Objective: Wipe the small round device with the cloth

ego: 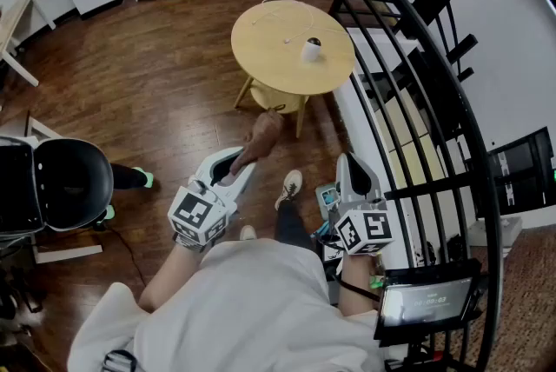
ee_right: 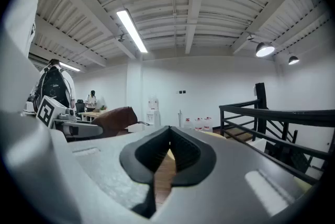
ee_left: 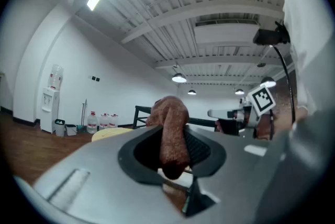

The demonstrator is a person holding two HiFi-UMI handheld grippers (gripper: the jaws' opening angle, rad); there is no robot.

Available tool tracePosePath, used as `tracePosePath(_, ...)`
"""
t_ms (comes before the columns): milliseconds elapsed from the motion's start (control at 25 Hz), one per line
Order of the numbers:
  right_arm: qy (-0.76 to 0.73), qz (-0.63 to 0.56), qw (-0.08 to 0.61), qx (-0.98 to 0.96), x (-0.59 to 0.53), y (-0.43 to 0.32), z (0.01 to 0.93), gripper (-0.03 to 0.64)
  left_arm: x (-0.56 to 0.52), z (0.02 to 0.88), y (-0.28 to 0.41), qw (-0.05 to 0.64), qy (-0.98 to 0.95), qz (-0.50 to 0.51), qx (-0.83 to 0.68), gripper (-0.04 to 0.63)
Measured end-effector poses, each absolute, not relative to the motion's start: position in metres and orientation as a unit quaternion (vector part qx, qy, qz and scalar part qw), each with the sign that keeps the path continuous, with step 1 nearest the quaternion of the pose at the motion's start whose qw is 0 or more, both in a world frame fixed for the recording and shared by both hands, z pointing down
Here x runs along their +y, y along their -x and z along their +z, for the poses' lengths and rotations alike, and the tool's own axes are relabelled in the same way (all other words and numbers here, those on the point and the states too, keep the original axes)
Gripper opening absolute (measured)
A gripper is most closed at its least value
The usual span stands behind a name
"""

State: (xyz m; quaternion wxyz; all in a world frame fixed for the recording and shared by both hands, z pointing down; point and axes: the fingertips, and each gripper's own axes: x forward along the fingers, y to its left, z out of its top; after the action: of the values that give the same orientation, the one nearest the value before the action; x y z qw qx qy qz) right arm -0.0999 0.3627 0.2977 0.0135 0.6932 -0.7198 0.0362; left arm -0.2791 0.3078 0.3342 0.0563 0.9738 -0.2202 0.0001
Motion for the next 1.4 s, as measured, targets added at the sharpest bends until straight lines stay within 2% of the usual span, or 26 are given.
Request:
tracePosePath(640,-0.685,0.062,0.008,-0.726,0.296,0.058,0.313,0.002,0.251,0.34,0.232,0.062,-0.972,0.025,-0.226,0.098)
tracePosePath(1400,-0.668,0.12,0.01,-0.734,0.16,-0.093,0.298,0.002,0.119,0.311,0.097,0.08,-0.958,0.052,-0.27,0.1)
